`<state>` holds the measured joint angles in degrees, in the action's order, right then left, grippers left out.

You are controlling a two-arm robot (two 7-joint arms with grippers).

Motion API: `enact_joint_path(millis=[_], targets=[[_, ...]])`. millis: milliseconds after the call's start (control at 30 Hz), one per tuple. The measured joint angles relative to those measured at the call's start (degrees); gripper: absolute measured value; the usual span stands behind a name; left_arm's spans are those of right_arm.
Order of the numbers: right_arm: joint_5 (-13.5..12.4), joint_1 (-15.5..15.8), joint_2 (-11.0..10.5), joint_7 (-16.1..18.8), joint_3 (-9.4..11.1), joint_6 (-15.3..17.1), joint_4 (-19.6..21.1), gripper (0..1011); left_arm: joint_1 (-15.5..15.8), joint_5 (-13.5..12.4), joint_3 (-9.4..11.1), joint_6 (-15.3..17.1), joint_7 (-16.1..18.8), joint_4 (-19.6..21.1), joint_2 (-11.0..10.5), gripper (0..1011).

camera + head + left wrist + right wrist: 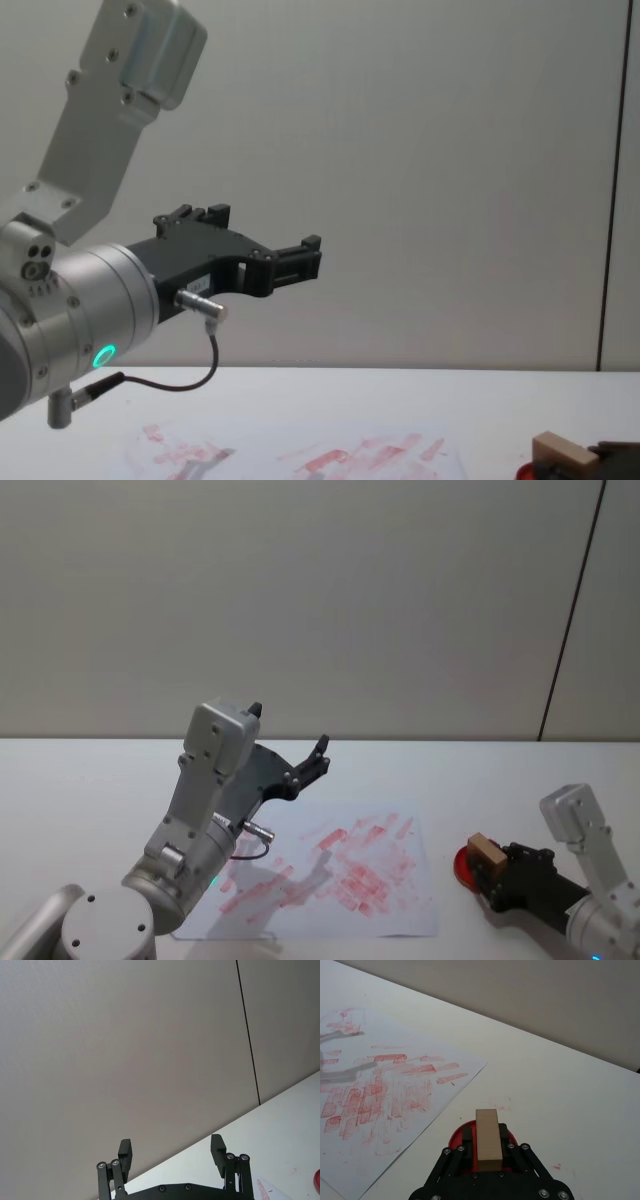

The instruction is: Use the one hand to pick up the stamp and affix it onto the A4 paper.

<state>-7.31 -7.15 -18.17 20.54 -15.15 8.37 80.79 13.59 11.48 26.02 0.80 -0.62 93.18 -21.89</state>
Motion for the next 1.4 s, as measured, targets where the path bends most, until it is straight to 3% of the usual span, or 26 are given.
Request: enact_joint_path(millis=[167, 833, 1400], targets=[[0.3, -0.3, 0.2, 0.0, -0.1, -0.6, -0.4, 217, 0.0, 0.0, 0.0, 0.0, 0.0, 0.0, 0.0, 1002], [1.0, -1.3, 1.4, 1.7, -1.3, -3.9, 1.8, 218, 0.0, 0.0, 0.0, 0.0, 0.0, 0.0, 0.0, 1002], [-0.1, -0.2, 2.4, 5.2, -3.5, -3.3, 3.4, 219, 0.0, 0.0, 0.0, 0.0, 0.0, 0.0, 0.0, 1002]])
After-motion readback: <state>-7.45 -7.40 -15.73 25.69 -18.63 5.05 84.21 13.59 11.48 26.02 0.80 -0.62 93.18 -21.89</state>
